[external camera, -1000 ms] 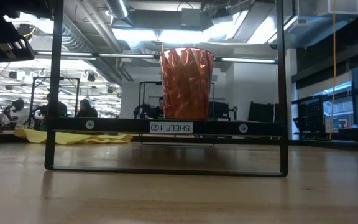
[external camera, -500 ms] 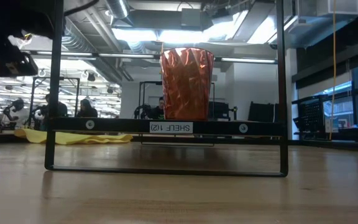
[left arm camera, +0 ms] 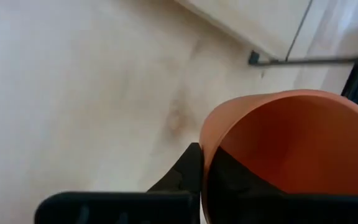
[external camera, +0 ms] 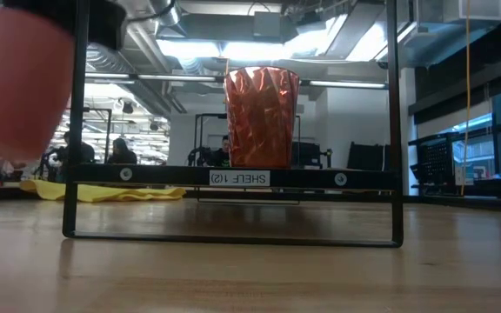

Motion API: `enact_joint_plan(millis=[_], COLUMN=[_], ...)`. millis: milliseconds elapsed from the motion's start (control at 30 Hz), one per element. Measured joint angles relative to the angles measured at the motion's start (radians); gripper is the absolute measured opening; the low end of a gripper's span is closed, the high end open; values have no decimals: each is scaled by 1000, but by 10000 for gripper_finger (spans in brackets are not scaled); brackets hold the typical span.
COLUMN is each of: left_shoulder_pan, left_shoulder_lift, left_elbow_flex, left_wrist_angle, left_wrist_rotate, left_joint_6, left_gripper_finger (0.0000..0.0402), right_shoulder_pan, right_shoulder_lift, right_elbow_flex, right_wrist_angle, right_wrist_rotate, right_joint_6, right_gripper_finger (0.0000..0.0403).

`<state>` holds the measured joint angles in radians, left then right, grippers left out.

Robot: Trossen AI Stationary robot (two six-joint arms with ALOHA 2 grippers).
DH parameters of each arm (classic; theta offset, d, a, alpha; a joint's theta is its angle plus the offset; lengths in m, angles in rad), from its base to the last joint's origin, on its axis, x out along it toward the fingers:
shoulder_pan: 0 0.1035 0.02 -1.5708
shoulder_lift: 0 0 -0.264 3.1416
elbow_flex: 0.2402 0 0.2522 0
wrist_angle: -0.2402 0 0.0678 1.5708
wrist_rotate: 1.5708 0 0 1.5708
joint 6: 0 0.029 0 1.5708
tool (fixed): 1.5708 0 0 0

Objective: Stack small to large cups/mugs on shelf
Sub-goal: Put the light orange cup on the shelf

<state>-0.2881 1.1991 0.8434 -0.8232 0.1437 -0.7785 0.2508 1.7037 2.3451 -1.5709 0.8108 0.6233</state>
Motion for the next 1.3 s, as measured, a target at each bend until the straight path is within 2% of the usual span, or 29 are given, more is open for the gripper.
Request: enact_joint_plan(millis=[167,300,400,567,800,1000,1167,1300], left_shoulder_pan=[119,186,211,197,128,29,-85,-133], left_shoulder_lift=[-39,-14,42,174,350,452,511,564], left_elbow_flex=[184,303,367,461,602,694,702,701], left_wrist_angle=[-196,-184,-182,-182,-174,-178,-149,-93], left_wrist_rotate=[-82,-162,-184,-152,-170,-271,-373,-429], left_joint_6=[38,21,-6,-37,-108,-341,-623,-780], left_gripper_finger=[2,2,2,1,1,1,0,0], right_shoulder_pan=[0,0,0,0,1,1,1,1], right_shoulder_lift=[-37,-56,-65,-71,-116,-188,-266,-322], right_elbow_flex=[0,0,0,-1,-1,-1,-1,-1], right_wrist_angle=[0,0,0,0,0,0,0,0], right_wrist_rotate=[12,50,67,103,83,-31,-82,-98], right_joint_6=[0,1,-1,-26,-6,-81,-139,-136], right_gripper_finger=[140,140,140,140,140,140,140,140])
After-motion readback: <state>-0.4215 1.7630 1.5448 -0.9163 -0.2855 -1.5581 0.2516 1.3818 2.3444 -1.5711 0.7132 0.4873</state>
